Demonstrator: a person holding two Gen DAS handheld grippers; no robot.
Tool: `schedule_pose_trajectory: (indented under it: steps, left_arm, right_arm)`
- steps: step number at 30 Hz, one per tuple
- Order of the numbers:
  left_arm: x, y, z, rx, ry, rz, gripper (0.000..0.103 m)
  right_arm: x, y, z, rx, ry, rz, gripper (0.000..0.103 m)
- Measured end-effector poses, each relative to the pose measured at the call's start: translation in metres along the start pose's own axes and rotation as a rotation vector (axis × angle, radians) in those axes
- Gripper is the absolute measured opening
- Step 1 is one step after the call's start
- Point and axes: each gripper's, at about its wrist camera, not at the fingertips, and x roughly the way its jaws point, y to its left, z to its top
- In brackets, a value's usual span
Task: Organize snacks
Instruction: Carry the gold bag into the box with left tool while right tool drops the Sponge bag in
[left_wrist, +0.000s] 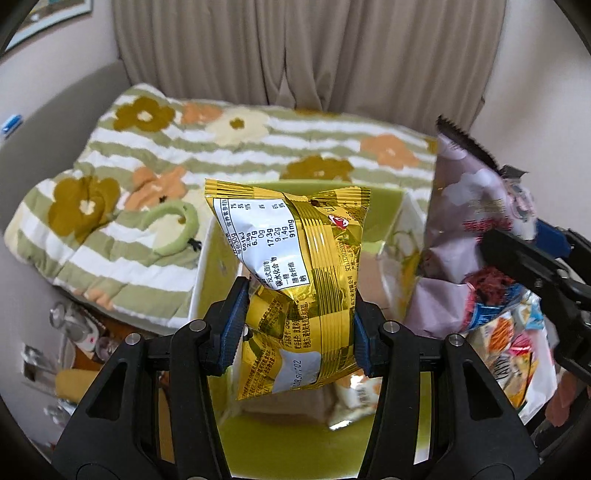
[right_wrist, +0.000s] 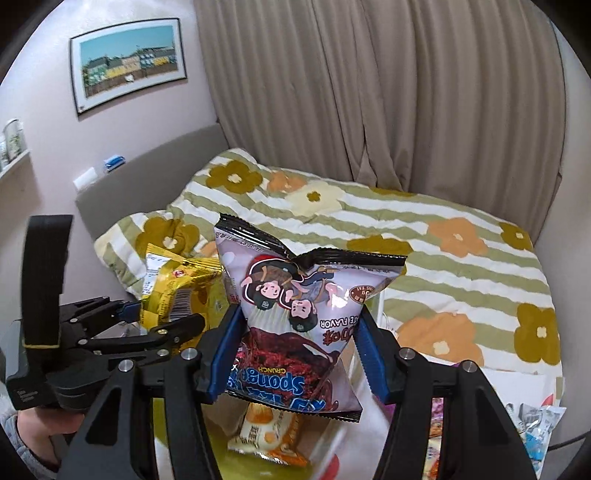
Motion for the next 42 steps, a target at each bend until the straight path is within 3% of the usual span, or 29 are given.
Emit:
schedule_pose_trajectory:
  steps: [3, 5, 6, 7, 17, 30, 33, 35, 36, 42]
  left_arm:
    - [0.025, 0.008, 0.008, 0.026, 0.055, -0.03, 0.047]
    - [0.037, 0.011, 0.011, 0.041, 0.074, -0.036, 0.061]
    - [0.042, 0.011, 0.013, 0.052, 0.08, -0.023, 0.087]
    - [0.045, 0.012, 0.014, 0.063, 0.074, -0.012, 0.103]
    - [0.029, 0.028, -0.005, 0.03, 0.056, -0.041, 0.103]
    - [0.016, 0.032, -0.017, -0.004, 0.045, 0.043, 0.103]
    - [0.017, 0.032, -0.019, -0.01, 0.052, 0.059, 0.103]
    - [0.016, 0.032, -0.021, -0.009, 0.054, 0.071, 0.102]
    - [0.015, 0.032, -0.022, -0.01, 0.055, 0.074, 0.102]
    - [0.007, 0.03, -0.029, -0.021, 0.05, 0.076, 0.102]
  right_arm:
    - [0.018, -0.001, 0.0, 0.043, 0.032, -0.029, 0.055]
    - [0.026, -0.002, -0.001, 0.064, 0.048, -0.049, 0.055]
    - [0.028, -0.001, 0.001, 0.07, 0.053, -0.057, 0.055]
    - [0.03, 0.0, 0.0, 0.077, 0.059, -0.067, 0.055]
    - [0.05, -0.002, -0.004, 0.106, 0.122, -0.097, 0.055]
    - [0.105, -0.008, 0.002, 0.09, 0.247, -0.031, 0.055]
    - [0.122, -0.01, -0.001, 0.098, 0.282, 0.002, 0.066]
    - [0.126, -0.013, -0.003, 0.107, 0.28, 0.013, 0.095]
    - [0.126, -0.013, -0.004, 0.109, 0.276, 0.019, 0.1]
    - [0.114, -0.006, -0.014, 0.076, 0.245, 0.035, 0.102]
